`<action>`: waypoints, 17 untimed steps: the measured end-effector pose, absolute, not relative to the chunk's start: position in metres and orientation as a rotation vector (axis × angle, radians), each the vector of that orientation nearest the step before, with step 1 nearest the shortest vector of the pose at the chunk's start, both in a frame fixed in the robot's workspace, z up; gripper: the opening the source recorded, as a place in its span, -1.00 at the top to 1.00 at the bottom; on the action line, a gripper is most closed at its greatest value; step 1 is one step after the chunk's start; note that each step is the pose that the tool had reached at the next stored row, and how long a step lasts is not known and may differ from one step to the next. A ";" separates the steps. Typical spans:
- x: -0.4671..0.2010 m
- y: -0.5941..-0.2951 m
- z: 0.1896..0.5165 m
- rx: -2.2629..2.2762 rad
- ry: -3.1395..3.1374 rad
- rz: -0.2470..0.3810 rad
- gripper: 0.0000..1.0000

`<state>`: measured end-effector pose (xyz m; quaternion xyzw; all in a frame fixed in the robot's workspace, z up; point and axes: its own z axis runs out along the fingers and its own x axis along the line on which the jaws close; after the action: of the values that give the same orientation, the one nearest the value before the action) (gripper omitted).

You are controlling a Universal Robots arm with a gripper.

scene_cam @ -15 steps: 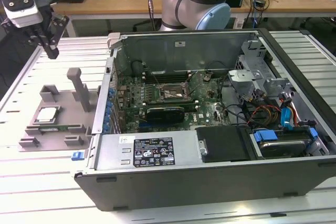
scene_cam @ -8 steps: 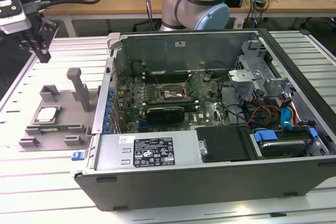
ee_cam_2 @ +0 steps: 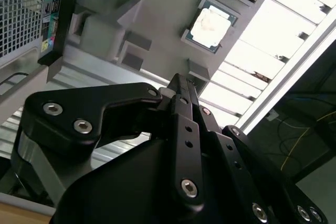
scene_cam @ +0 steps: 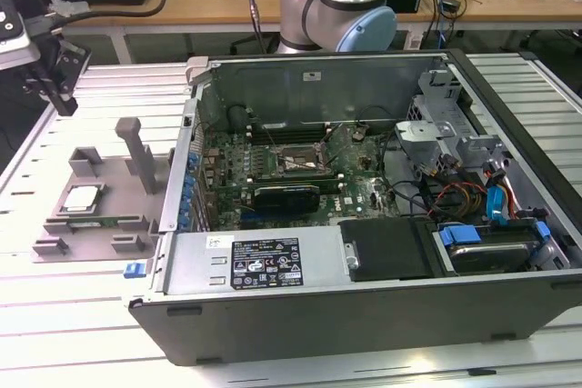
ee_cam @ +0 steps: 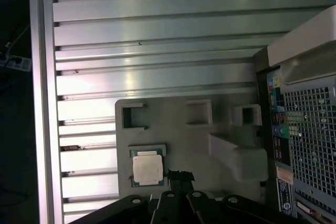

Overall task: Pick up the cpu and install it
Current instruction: 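Reach for the cpu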

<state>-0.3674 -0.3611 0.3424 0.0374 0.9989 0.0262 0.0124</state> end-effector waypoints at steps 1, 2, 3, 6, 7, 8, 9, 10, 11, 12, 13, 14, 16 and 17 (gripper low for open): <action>-0.368 -0.362 0.342 0.117 3.114 0.082 0.80; -0.370 -0.363 0.340 0.117 3.114 0.082 0.80; -0.371 -0.365 0.338 0.117 3.114 0.082 0.80; -0.375 -0.370 0.335 0.117 3.114 0.082 0.80; -0.376 -0.371 0.335 0.117 3.114 0.082 0.80; -0.376 -0.372 0.334 0.117 3.114 0.082 0.80; -0.377 -0.374 0.333 0.117 3.114 0.082 0.80; -0.377 -0.374 0.333 0.117 3.114 0.082 0.80; -0.377 -0.374 0.333 0.117 3.114 0.082 0.80; -0.377 -0.374 0.333 0.117 3.114 0.082 0.80; -0.377 -0.374 0.333 0.117 3.114 0.082 0.80; -0.377 -0.374 0.333 0.117 3.114 0.082 0.80; -0.377 -0.374 0.333 0.117 3.114 0.082 0.80; -0.377 -0.374 0.333 0.117 3.114 0.082 0.80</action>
<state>-0.3773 -0.3742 0.3328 0.0374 0.9989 0.0262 0.0124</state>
